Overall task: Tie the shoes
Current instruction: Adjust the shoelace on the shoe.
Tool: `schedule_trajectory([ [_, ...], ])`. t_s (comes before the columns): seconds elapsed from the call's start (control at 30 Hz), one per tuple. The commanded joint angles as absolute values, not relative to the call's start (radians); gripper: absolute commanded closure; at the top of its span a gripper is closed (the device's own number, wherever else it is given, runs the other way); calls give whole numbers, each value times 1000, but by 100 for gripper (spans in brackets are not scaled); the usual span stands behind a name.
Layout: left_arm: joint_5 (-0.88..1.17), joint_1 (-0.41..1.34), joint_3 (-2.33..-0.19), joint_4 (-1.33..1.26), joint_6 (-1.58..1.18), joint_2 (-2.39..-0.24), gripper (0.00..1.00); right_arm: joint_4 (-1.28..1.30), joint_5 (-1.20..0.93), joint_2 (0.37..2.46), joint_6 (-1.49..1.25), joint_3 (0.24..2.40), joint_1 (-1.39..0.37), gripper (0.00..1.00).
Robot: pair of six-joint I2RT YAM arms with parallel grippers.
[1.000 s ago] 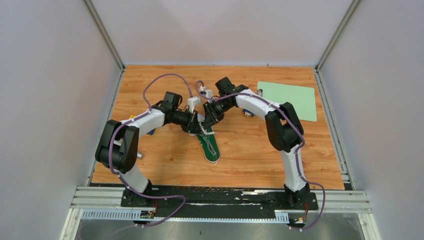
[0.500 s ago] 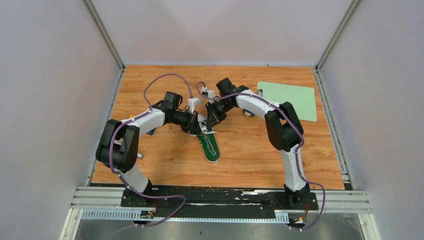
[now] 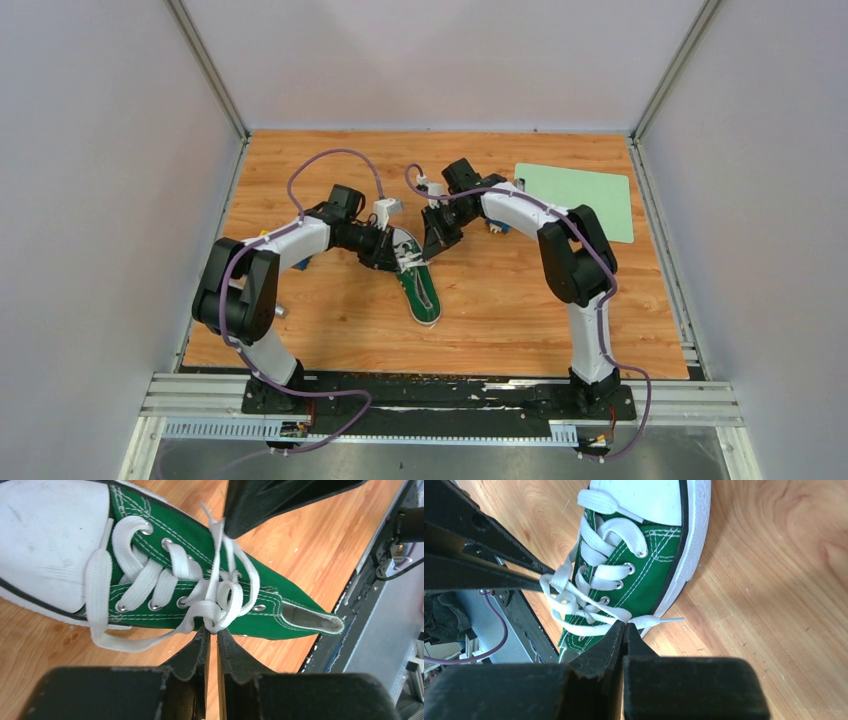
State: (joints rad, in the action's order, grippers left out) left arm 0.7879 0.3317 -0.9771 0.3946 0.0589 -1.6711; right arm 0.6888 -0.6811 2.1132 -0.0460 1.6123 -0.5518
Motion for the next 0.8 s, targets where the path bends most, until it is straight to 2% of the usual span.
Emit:
schedule_trajectory([
  [0.0,693,325,-1014,390,46,-1645,84,656,-598,2031,-92,1570,-526,100],
  [0.33,578,307,-1020,274,-120,-1516,79,653,-640,2005,-126,1496,-526,100],
  [0.6,763,314,-1026,385,-76,-1527,70,647,-684,2012,-119,1518,-526,100],
  [0.63,777,317,-1016,389,-76,-1521,69,647,-695,2013,-111,1522,-526,99],
  [0.73,789,345,-971,370,-93,-1505,63,647,-758,2017,-43,1553,-526,76],
  [0.77,790,346,-962,358,-105,-1505,62,648,-762,2020,-15,1568,-526,71],
])
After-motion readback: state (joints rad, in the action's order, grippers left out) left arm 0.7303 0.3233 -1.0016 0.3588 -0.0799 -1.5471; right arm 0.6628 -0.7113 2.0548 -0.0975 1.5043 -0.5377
